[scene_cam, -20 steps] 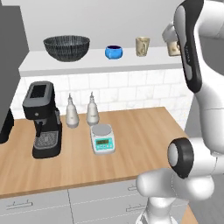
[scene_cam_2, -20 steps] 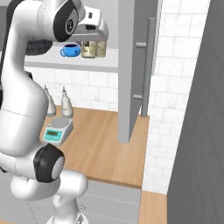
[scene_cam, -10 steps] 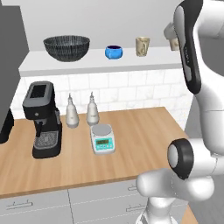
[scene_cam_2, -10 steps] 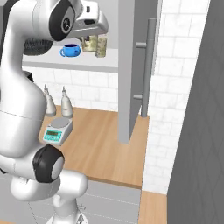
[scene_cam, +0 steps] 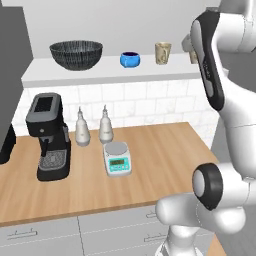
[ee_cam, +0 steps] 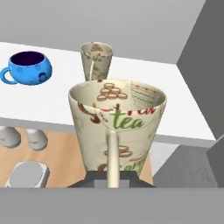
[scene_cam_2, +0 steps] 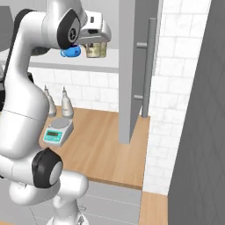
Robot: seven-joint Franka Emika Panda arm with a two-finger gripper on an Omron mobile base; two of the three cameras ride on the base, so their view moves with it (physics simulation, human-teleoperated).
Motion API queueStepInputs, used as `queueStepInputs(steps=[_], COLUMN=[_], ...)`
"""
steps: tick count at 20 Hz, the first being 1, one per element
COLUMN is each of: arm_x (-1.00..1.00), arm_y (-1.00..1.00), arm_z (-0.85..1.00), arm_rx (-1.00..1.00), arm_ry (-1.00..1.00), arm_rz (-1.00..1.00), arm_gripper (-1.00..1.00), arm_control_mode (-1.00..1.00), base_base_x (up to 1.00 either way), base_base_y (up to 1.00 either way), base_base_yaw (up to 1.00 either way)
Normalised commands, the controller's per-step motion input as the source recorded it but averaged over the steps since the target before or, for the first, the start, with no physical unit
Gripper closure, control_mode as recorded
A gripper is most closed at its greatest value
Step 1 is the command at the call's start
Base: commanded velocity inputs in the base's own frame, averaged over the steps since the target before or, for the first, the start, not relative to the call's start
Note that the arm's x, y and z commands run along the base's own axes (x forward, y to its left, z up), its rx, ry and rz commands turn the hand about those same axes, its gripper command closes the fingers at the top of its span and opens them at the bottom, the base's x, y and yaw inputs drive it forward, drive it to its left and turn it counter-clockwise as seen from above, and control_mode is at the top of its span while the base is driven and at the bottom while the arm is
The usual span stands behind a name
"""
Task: Gather all objects into one cabinet and sort the glasses and bowls to opposite sides.
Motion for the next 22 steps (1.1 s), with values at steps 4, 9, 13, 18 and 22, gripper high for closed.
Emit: queueStepInputs(steps=[4,9,13,18,22], arm_x=[0.5,0.29,0.2,0.54,0.79], arm_y=[0.0,0.0,0.0,0.0,0.0], arm_z=[-0.55,-0.53,-0.29,-0.03,0.33], arm_rx=[0.07,0.06,0.09,0.07,-0.02], arm_ry=[-0.02,-0.14,-0.13,0.03,0.29], arm_rz=[-0.13,-0.18,-0.15,-0.08,0.01], arm_gripper=[1.0,1.0,1.0,1.0,1.0], arm_control_mode=[-1.0,-1.0,-1.0,-1.0,-1.0], base_base_x=[0.0,0.0,0.0,0.0,0.0], base_base_y=[0.0,0.0,0.0,0.0,0.0], base_base_yaw=[0.0,0.0,0.0,0.0,0.0])
